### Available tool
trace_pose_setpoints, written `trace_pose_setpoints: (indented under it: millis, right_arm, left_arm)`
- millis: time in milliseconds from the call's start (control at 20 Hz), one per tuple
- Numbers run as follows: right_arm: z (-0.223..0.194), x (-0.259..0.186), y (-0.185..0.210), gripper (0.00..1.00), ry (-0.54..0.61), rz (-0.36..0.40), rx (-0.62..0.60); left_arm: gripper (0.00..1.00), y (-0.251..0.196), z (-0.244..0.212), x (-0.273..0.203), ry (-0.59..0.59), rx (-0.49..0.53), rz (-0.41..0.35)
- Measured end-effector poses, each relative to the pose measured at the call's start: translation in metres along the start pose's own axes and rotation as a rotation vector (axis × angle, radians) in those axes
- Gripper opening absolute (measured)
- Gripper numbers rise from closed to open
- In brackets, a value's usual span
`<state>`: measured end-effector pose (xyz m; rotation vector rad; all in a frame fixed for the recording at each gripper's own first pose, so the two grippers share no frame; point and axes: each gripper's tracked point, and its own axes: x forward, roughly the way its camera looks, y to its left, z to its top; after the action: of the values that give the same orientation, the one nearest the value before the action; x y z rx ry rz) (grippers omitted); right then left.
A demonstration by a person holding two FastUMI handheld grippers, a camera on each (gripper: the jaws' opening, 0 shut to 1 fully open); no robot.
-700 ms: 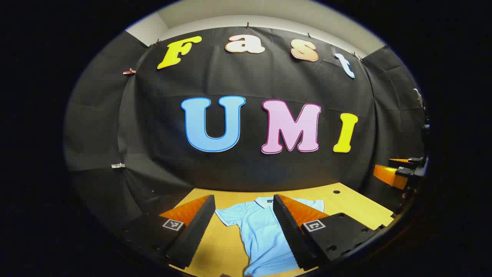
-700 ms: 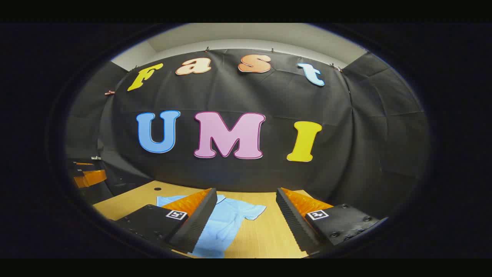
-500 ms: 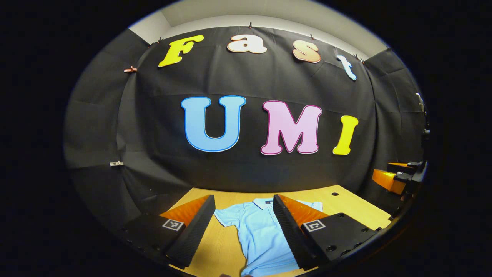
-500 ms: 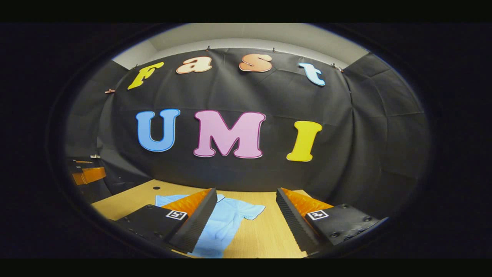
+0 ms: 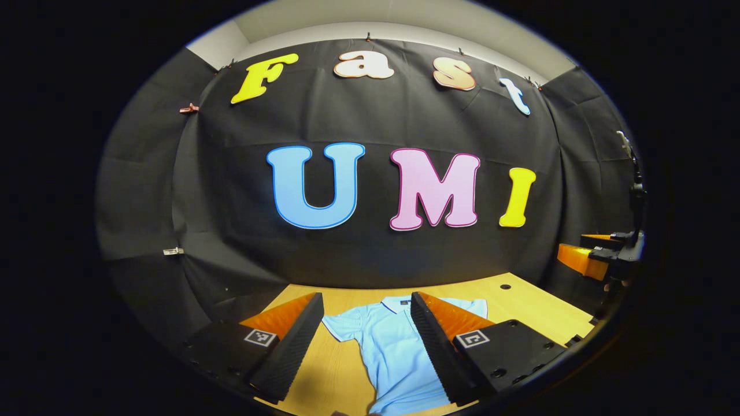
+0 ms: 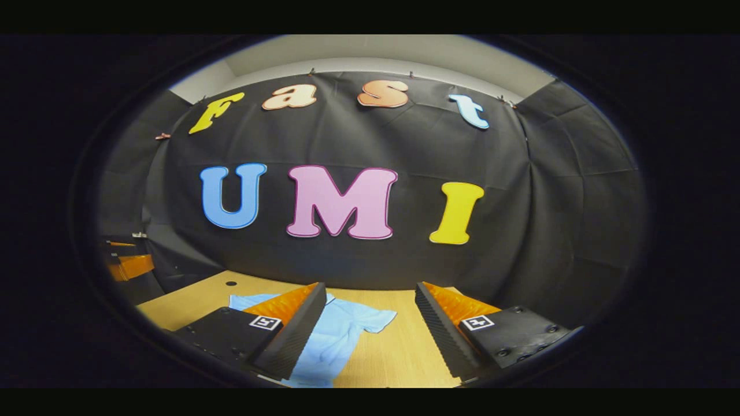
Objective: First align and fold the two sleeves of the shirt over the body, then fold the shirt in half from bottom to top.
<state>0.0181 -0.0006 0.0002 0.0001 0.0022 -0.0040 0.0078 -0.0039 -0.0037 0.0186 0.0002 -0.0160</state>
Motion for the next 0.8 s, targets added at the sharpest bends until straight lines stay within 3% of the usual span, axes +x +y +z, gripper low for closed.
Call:
trace_pose_setpoints:
  millis: [200, 350, 500, 550, 600, 800]
  right_arm:
    - [-0.002, 0.007, 0.003, 0.97, 0.008, 0.017, 0.0]
    - [-0.019, 0.026, -0.002, 0.97, 0.088, 0.002, 0.0]
    - [-0.031, 0.056, -0.006, 0.97, 0.155, 0.009, 0.007]
    - [-0.04, 0.069, -0.011, 0.97, 0.187, -0.004, -0.017]
    - [-0.047, 0.081, -0.014, 0.97, 0.216, -0.002, -0.036]
    - [-0.082, 0.136, -0.014, 0.97, 0.312, 0.021, -0.07]
  left_arm:
    - [0.97, -0.001, -0.002, 0.004, 0.007, 0.002, 0.001]
    - [0.96, -0.003, -0.006, 0.006, 0.021, -0.011, 0.008]
    - [0.96, -0.006, -0.012, 0.013, 0.039, -0.022, 0.013]
    - [0.92, -0.006, -0.014, 0.015, 0.052, -0.029, 0.02]
    - [0.96, -0.008, -0.015, 0.017, 0.057, -0.037, 0.02]
    - [0.97, -0.013, -0.006, 0.025, 0.05, -0.023, 0.023]
